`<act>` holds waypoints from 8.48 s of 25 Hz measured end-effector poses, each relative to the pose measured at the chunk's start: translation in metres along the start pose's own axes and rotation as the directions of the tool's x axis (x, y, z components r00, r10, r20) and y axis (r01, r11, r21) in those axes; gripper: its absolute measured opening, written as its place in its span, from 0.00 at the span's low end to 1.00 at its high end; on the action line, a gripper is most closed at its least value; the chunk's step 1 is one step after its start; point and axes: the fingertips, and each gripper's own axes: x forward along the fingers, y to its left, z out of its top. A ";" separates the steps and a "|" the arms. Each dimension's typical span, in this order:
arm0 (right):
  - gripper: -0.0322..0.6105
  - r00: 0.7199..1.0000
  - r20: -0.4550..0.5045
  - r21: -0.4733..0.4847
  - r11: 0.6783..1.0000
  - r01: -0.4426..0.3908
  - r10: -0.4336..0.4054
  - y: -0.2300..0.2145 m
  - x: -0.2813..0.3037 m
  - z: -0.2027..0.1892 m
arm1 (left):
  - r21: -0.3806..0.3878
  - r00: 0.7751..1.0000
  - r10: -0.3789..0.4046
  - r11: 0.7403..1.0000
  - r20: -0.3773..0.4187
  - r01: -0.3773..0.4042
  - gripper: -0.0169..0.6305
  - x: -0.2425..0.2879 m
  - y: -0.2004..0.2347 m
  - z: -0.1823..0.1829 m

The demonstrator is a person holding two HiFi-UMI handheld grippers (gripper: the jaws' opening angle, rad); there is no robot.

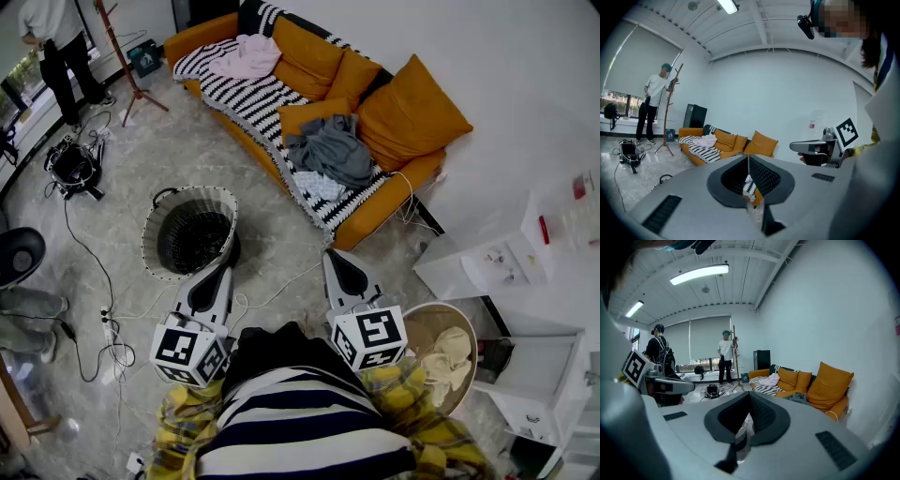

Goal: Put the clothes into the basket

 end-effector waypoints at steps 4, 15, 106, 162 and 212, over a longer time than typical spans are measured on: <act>0.09 1.000 -0.010 0.009 1.000 0.012 -0.012 -0.004 0.003 -0.003 | -0.029 1.000 -0.017 0.999 0.004 0.017 0.06 0.006 0.001 -0.002; 0.09 1.000 -0.028 0.045 0.999 -0.007 0.008 -0.022 0.013 -0.018 | -0.066 1.000 -0.014 0.998 -0.001 0.014 0.06 0.023 -0.002 -0.014; 0.56 0.707 -0.707 -0.026 0.998 -0.063 0.026 -0.400 0.493 -0.279 | -0.138 0.852 -0.105 0.990 -0.514 0.039 0.06 0.471 0.092 -0.105; 0.16 0.981 -0.180 -0.282 0.959 0.020 -0.073 -0.305 0.377 0.112 | -0.097 0.991 0.015 0.995 -0.134 -0.028 0.07 0.325 0.129 -0.011; 0.16 0.879 0.150 -0.302 0.868 -0.395 0.453 -0.174 0.261 0.377 | 0.194 0.982 -0.115 0.977 0.153 0.084 0.08 0.440 0.162 0.119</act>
